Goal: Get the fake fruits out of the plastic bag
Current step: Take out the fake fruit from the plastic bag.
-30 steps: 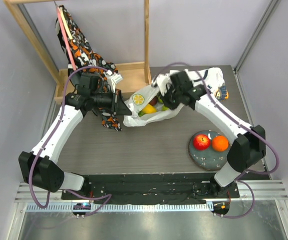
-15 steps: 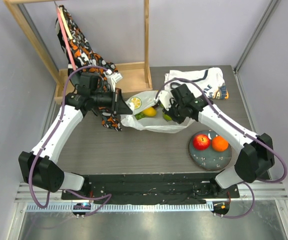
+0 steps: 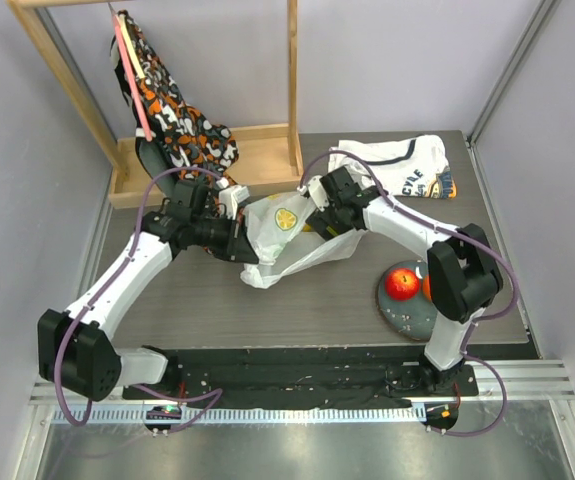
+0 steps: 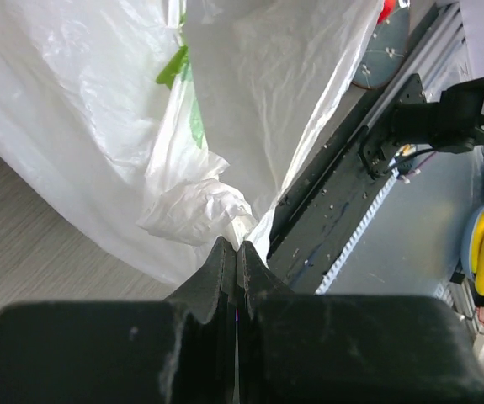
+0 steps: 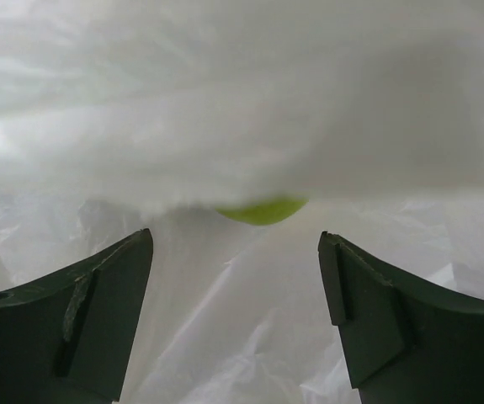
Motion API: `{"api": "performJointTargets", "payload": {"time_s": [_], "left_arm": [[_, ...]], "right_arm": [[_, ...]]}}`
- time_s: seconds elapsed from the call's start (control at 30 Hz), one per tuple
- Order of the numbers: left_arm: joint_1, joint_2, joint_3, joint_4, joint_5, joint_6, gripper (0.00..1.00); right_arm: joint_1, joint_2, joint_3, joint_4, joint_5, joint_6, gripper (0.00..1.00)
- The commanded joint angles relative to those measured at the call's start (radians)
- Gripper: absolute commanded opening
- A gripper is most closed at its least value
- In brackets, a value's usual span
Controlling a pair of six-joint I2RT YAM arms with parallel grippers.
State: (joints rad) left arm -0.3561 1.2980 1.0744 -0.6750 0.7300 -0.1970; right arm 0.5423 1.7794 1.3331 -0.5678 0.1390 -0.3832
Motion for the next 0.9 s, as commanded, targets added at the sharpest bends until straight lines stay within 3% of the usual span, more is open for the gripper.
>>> {"api": "performJointTargets", "payload": {"time_s": [0.0, 0.27, 0.4, 0.43, 0.53, 0.77, 0.87], "left_arm": [[-0.004, -0.032, 0.018, 0.032, -0.053, 0.024, 0.0], [-0.02, 0.044, 0.104, 0.045, -0.012, 0.013, 0.0], [-0.027, 0.061, 0.133, 0.042, -0.012, 0.011, 0.0], [-0.027, 0.064, 0.136, 0.043, -0.012, 0.011, 0.0], [-0.034, 0.075, 0.15, 0.041, -0.014, 0.013, 0.0], [-0.037, 0.107, 0.203, 0.042, -0.024, 0.019, 0.0], [-0.037, 0.122, 0.226, 0.042, -0.027, 0.016, 0.0]], "right_arm": [[-0.004, 0.04, 0.038, 0.077, 0.048, 0.021, 0.89], [-0.013, 0.175, 0.069, 0.198, 0.168, -0.042, 0.88], [-0.034, 0.174, 0.12, 0.198, 0.12, -0.048, 0.61], [-0.041, 0.148, 0.127, 0.192, 0.069, -0.046, 0.49], [-0.047, 0.005, 0.118, 0.178, -0.106, -0.051, 0.41], [-0.047, -0.248, 0.065, -0.009, -0.497, -0.04, 0.39], [-0.045, -0.303, 0.017, -0.055, -0.55, -0.034, 0.38]]}}
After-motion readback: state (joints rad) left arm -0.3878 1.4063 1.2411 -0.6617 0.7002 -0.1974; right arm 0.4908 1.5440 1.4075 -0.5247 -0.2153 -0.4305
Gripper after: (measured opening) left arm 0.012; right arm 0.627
